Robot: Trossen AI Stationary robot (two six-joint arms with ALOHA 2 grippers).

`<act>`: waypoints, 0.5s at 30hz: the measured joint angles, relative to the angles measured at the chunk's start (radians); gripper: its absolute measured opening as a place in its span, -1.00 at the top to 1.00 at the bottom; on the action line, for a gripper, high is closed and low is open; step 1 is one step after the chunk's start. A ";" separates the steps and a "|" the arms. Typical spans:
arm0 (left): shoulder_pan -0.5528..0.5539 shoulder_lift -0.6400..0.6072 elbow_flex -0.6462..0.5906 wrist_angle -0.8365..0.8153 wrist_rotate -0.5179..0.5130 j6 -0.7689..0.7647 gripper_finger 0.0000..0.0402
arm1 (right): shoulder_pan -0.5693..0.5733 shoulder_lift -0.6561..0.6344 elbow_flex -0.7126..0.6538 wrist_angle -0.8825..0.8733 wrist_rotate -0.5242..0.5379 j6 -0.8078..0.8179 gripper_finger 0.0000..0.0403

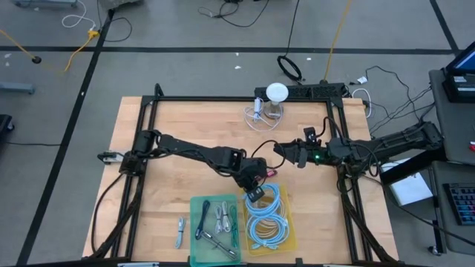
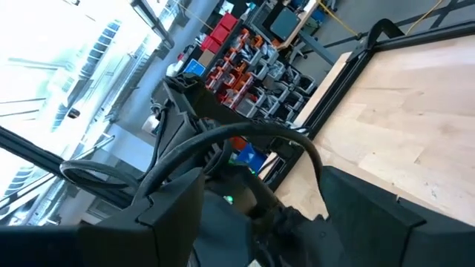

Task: Pick & Place USB Port
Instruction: Put the light blue hdmi cable into the yellow bin

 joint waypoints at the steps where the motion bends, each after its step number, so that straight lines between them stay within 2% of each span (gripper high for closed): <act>1: 0.004 0.004 0.001 -0.001 -0.001 0.007 0.98 | 0.000 0.000 0.000 0.001 0.001 0.000 -0.32; 8: 0.010 0.012 0.001 0.002 0.017 0.025 0.98 | 0.000 -0.010 0.000 0.001 0.000 -0.002 -0.32; 15: 0.009 0.012 0.001 0.018 0.084 0.035 0.88 | 0.000 -0.057 0.000 -0.003 0.000 -0.045 -0.32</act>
